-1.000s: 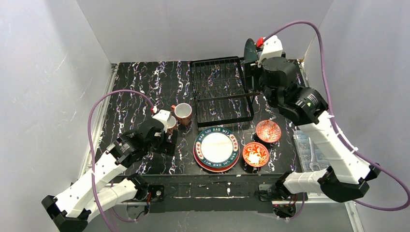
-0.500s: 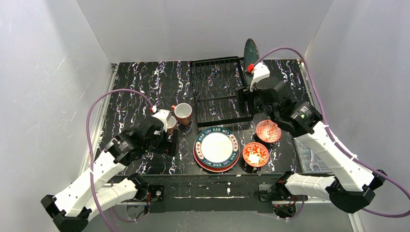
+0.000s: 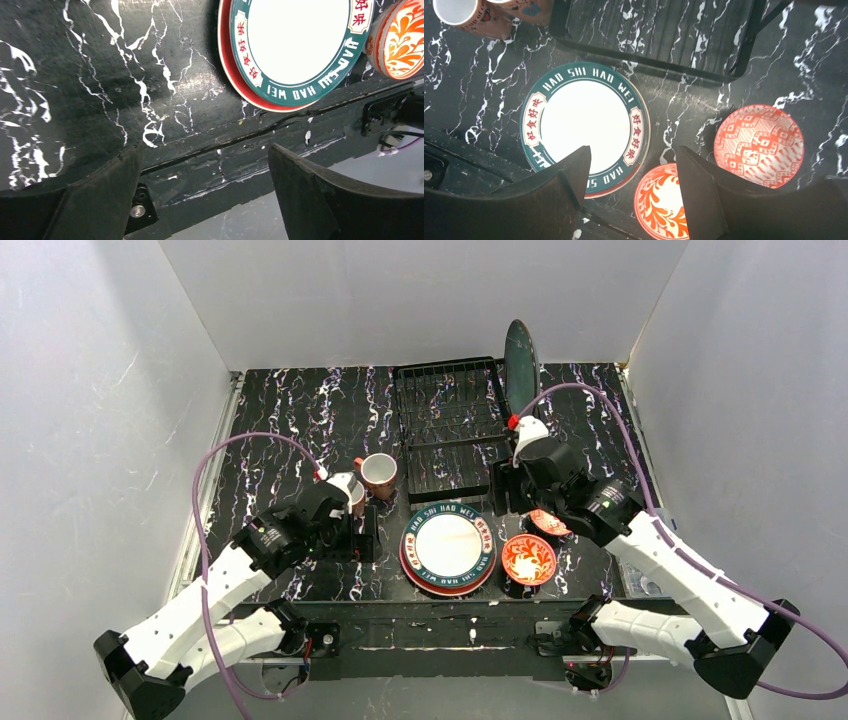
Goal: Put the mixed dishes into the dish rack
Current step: Pick up the plate from the corner of the board.
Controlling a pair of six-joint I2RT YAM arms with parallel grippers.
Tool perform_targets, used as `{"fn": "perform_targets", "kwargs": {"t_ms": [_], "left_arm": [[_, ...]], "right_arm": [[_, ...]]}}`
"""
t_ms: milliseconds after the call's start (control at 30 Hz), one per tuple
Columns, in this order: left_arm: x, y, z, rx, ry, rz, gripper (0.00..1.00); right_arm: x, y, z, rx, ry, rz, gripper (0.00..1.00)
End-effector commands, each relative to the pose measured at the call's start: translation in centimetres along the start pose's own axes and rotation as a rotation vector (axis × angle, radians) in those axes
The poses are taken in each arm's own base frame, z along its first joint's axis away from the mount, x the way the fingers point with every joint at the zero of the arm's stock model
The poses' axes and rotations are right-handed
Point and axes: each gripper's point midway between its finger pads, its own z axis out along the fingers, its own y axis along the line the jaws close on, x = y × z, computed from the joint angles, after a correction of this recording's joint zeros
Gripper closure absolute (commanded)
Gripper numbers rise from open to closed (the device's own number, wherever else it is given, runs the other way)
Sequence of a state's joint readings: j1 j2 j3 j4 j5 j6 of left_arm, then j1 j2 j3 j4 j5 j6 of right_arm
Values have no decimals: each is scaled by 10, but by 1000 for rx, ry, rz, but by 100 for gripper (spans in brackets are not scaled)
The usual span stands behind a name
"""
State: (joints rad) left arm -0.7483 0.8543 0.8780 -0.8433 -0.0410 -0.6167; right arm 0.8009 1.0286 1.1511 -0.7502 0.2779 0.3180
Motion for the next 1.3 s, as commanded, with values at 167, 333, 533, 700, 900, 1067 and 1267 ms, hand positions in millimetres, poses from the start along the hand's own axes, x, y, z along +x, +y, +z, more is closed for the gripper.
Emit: {"fn": "perform_targets", "kwargs": {"t_ms": [167, 333, 533, 700, 900, 1067, 1267], "left_arm": [[13, -18, 25, 64, 52, -209, 12], [12, -30, 44, 118, 48, -274, 18], [12, -33, 66, 105, 72, -309, 30], [9, -33, 78, 91, 72, -311, 40], [10, -33, 91, 73, 81, -307, 47], [10, -33, 100, 68, 88, -306, 52], [14, -31, 111, 53, 108, -300, 55]], "right_arm": [[11, 2, 5, -22, -62, 117, 30], [21, -1, 7, -15, -56, 133, 30], [25, -5, 3, -11, -66, 140, 31], [28, -5, 2, -13, -66, 144, 31], [31, -9, 2, -1, -66, 141, 31], [30, -9, 1, -1, -71, 142, 31], [31, -8, 0, -9, -71, 145, 31]]}}
